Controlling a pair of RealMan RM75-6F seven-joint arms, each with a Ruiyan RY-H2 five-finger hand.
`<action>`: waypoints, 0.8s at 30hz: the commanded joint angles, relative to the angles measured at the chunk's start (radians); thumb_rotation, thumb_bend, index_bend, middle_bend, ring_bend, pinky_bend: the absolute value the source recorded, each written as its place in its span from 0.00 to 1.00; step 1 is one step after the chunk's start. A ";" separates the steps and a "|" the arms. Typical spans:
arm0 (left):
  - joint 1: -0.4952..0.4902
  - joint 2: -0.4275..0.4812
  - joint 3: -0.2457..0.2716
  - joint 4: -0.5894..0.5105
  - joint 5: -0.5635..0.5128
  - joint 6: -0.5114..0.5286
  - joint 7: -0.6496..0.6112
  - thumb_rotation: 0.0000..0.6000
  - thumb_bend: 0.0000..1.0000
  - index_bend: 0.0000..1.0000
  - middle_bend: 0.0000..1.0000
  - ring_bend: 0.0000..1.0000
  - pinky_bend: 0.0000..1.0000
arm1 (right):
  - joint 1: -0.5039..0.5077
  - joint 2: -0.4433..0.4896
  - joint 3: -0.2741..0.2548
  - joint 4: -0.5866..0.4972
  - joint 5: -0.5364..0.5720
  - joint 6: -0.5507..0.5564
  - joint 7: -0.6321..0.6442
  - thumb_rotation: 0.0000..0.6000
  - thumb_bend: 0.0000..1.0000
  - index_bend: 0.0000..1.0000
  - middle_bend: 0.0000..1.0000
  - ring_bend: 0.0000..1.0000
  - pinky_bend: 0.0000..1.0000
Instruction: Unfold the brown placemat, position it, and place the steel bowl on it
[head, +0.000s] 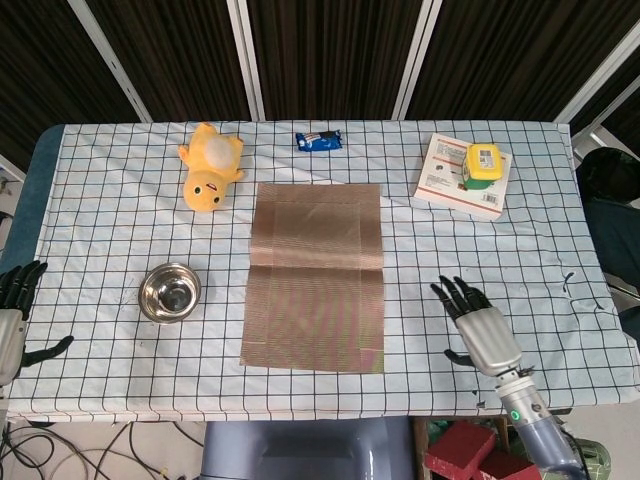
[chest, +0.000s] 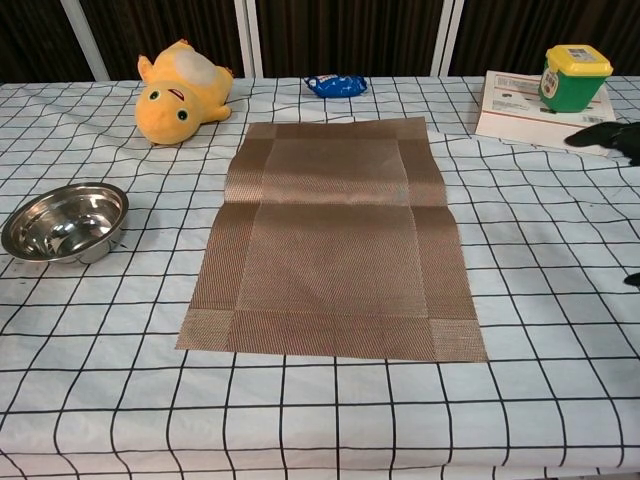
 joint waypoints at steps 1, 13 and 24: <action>0.002 0.000 -0.001 -0.001 0.003 -0.003 0.000 1.00 0.01 0.00 0.04 0.02 0.07 | 0.038 -0.066 -0.009 -0.021 0.016 -0.061 -0.065 1.00 0.00 0.00 0.00 0.00 0.16; 0.007 -0.005 -0.016 -0.002 -0.002 -0.024 0.008 1.00 0.01 0.00 0.04 0.02 0.07 | 0.055 -0.182 -0.027 -0.036 0.063 -0.100 -0.117 1.00 0.01 0.00 0.00 0.00 0.16; 0.011 -0.007 -0.032 -0.006 -0.009 -0.042 0.010 1.00 0.01 0.00 0.04 0.02 0.07 | 0.052 -0.252 -0.043 -0.017 0.090 -0.095 -0.134 1.00 0.05 0.00 0.00 0.00 0.16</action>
